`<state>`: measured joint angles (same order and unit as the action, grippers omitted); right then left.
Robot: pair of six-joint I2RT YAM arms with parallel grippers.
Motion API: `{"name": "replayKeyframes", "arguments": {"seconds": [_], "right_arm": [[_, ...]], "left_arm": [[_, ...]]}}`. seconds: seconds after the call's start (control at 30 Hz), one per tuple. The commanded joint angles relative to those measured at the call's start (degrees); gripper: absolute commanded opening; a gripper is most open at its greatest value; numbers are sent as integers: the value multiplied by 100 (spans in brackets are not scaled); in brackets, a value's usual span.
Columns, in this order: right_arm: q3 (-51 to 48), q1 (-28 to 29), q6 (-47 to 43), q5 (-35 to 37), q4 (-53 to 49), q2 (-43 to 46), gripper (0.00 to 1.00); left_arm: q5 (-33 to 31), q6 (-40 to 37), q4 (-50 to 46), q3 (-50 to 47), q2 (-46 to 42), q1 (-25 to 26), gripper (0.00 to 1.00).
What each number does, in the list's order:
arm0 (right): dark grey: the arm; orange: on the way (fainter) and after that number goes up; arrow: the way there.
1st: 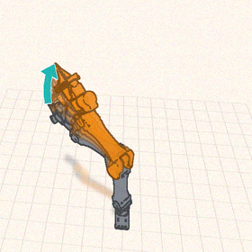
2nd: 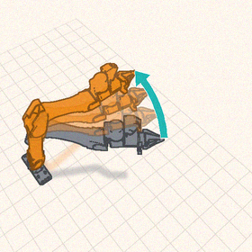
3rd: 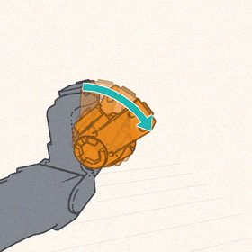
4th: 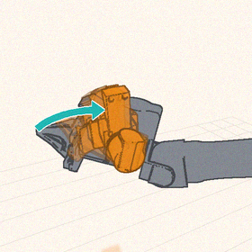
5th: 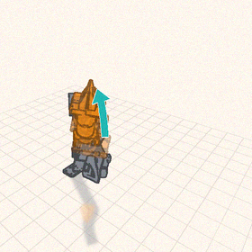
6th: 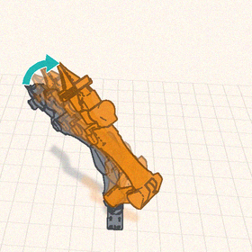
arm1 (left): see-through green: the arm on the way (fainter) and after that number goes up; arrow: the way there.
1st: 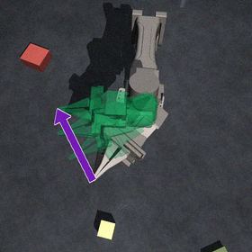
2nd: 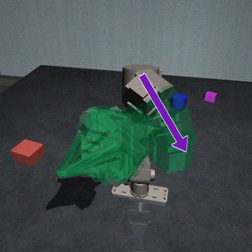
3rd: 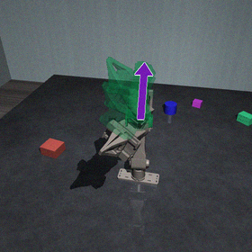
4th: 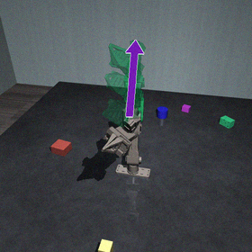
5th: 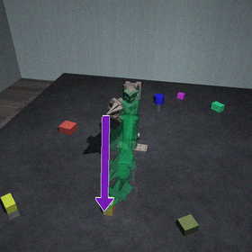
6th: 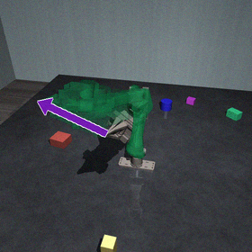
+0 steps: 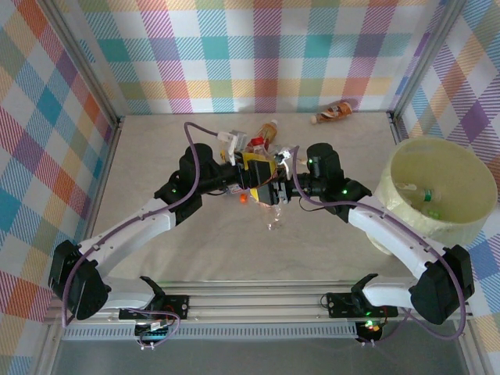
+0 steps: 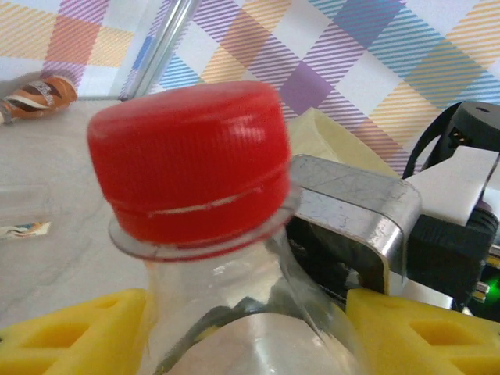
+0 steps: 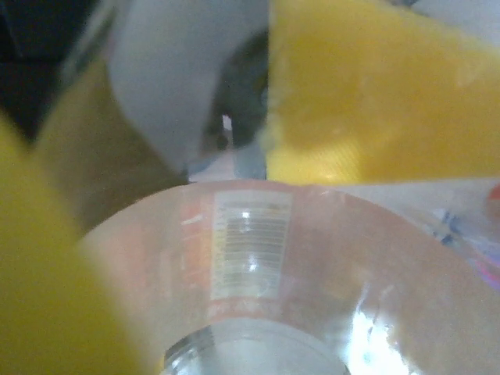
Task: Put the plastic bottles in the bin
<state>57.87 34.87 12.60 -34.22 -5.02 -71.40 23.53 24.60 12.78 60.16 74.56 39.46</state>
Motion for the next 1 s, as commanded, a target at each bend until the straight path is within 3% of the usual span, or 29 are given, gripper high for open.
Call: {"name": "replayKeyframes", "arguments": {"seconds": [0.0,0.1,0.2,0.4,0.6,0.73,0.8,0.97], "right_arm": [[145,20,-108,973,-428,58,53],[357,11,-229,1667,-937,12,53],[660,-52,-427,2364,-1511,-25,54],[1457,-531,-1055,3630,-2676,-17,54],[1865,-1305,-1456,4398,-2594,532,53],[2084,-1822,-1880,5292,-2168,746,52],[2173,-2186,-2130,5340,-1989,827,51],[2442,-3425,-1997,4680,-2190,792,51]], "left_arm": [[7,104,57,181,57,79,90],[-33,139,8,217,26,78,98],[-335,167,-51,152,-95,82,100],[-1868,325,-525,-102,-268,78,100],[-2810,659,-1098,-172,-210,72,100],[-3002,804,-1248,-184,-96,75,100],[-3022,862,-1277,-171,-27,80,100],[-3040,984,-1262,-162,60,77,100]]}}
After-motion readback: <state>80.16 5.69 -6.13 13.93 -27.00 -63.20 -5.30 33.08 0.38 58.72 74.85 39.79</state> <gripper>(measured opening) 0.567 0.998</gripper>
